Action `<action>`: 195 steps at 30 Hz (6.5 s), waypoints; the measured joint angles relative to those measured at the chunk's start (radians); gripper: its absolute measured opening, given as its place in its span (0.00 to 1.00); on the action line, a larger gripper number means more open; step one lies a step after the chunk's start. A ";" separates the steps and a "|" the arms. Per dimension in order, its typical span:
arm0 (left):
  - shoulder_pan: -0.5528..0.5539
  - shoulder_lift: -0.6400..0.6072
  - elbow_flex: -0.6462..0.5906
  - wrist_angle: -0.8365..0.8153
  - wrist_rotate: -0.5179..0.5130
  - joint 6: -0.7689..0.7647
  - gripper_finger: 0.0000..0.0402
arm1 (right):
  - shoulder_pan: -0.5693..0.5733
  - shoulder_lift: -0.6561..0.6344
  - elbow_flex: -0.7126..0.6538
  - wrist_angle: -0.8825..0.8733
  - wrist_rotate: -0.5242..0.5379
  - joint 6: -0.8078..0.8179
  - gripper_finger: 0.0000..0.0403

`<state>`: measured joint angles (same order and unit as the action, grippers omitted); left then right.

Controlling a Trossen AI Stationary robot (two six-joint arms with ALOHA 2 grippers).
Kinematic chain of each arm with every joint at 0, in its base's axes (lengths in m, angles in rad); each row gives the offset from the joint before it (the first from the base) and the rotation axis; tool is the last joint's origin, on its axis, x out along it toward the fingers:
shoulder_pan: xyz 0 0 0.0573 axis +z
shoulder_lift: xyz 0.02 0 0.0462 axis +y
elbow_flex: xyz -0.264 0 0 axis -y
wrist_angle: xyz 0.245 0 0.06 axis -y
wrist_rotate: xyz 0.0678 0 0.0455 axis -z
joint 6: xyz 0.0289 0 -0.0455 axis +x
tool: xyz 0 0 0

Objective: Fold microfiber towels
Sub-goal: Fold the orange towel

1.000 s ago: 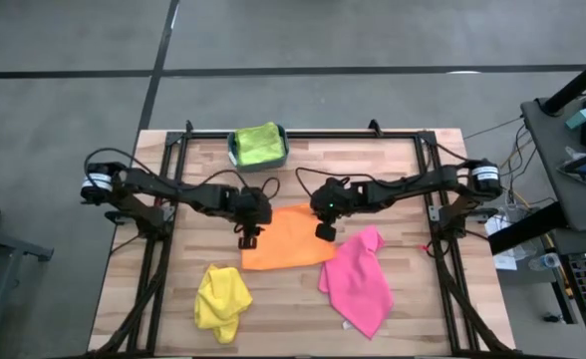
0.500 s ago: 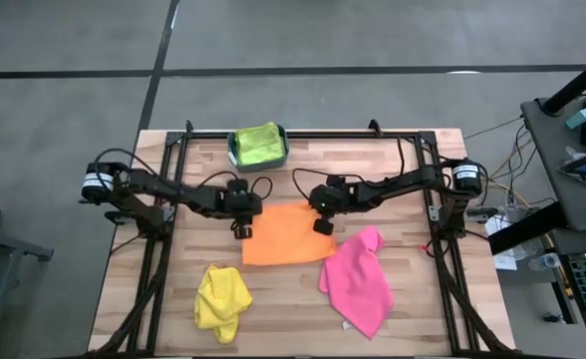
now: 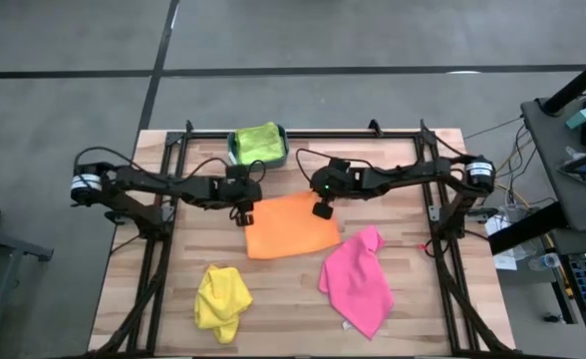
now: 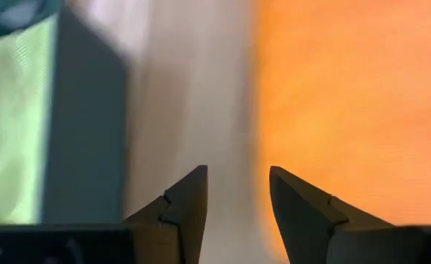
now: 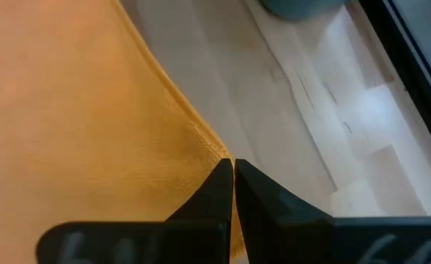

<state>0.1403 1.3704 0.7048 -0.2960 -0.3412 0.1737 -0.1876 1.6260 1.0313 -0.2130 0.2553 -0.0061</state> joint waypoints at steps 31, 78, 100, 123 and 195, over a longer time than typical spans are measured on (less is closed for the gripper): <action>-0.279 0.211 -0.004 0.073 0.204 -0.273 0.33 | 0.103 -0.046 0.086 -0.182 0.116 0.092 0.20; -0.228 0.092 -0.077 -0.045 0.235 -0.333 0.33 | 0.268 0.047 -0.143 0.142 -0.359 0.269 0.02; -0.227 0.029 -0.027 0.025 0.232 -0.314 0.33 | 0.177 -0.170 -0.153 -0.305 -0.292 0.282 0.02; -0.196 0.018 -0.080 0.199 0.143 -0.191 0.33 | -0.138 -0.158 -0.269 -0.103 -0.343 0.637 0.58; -0.193 0.073 -0.298 0.506 0.192 -0.324 0.33 | 0.035 0.367 0.370 0.167 -0.384 0.641 0.02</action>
<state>-0.0525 1.4429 0.4068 0.2100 -0.1494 -0.1505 -0.1524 1.9925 1.4010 -0.0465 -0.1284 0.6351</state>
